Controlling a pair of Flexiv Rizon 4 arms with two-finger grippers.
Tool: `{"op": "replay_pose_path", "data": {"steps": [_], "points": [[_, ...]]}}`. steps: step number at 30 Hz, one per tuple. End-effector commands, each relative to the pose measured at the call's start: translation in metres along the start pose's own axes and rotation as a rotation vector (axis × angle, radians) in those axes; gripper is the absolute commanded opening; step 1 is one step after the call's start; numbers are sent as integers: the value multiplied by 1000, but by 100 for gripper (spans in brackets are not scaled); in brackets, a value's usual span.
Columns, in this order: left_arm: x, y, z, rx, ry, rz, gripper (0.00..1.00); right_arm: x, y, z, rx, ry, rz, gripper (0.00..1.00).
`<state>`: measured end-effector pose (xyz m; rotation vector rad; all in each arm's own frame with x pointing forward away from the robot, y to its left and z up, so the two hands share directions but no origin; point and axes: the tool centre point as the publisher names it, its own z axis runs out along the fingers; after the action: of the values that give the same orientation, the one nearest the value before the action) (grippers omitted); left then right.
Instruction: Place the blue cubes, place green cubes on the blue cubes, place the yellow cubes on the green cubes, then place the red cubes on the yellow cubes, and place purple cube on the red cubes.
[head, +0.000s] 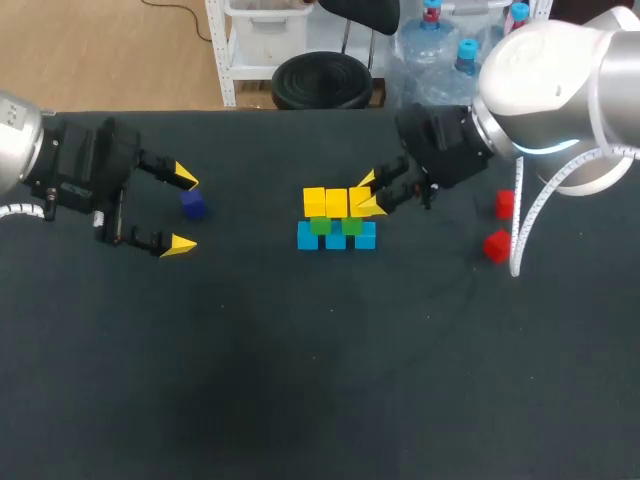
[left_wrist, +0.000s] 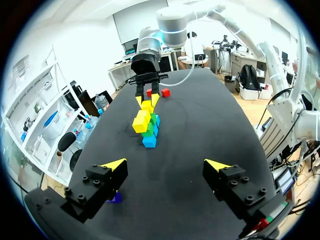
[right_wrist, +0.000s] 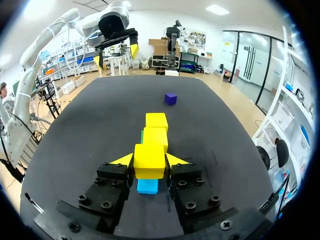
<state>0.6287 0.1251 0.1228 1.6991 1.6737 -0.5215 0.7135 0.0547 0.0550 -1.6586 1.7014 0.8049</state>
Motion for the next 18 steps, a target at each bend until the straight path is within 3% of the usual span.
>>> {"op": "replay_pose_path", "data": {"steps": [1, 18], "points": [[2, -1, 0, -3, -6, 3, 100, 1, -2, 2, -3, -2, 1, 0], [2, -1, 0, -3, -6, 3, 100, 2, -4, 4, -9, -2, 1, 0]]}}
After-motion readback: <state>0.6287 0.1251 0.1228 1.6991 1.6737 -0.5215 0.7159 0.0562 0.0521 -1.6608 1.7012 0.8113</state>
